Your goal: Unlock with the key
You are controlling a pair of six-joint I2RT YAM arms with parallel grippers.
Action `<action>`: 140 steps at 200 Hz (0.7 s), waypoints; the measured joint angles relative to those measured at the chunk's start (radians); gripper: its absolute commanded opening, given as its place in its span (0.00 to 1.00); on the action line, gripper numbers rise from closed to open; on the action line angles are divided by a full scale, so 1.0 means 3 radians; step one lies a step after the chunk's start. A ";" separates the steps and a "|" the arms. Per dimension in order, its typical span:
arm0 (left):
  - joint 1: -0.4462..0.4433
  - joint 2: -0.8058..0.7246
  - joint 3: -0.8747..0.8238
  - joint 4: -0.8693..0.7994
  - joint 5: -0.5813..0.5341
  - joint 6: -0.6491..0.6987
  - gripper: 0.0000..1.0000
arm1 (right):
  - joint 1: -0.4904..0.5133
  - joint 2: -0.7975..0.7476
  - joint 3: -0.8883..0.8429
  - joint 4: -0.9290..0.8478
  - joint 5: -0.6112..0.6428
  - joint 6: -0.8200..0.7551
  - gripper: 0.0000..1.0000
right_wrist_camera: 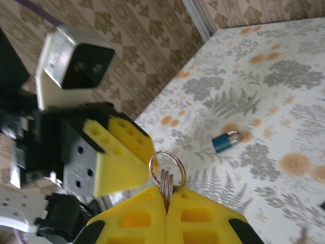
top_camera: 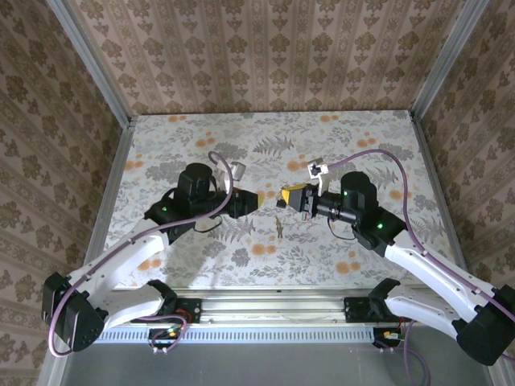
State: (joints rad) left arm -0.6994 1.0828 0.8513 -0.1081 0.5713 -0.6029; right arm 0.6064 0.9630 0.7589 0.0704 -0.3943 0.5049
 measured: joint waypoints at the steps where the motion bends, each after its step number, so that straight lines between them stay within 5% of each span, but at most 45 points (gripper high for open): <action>1: 0.0000 0.0000 -0.0004 0.0010 0.0005 -0.0004 0.26 | 0.0000 0.0000 0.0000 0.0006 -0.0004 0.0006 0.00; 86: -0.0013 -0.0001 -0.0126 0.1082 0.0393 -0.0367 0.32 | -0.0006 -0.0107 -0.0058 0.0439 -0.0186 0.0385 0.00; 140: -0.0099 0.0023 -0.0128 0.1256 0.0505 -0.0458 0.17 | -0.0006 -0.0109 -0.0085 0.0559 -0.0211 0.0451 0.00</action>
State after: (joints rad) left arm -0.7292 1.0897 0.8127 0.2687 0.7227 -0.7403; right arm 0.6044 0.9302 0.7334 0.2382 -0.4576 0.6403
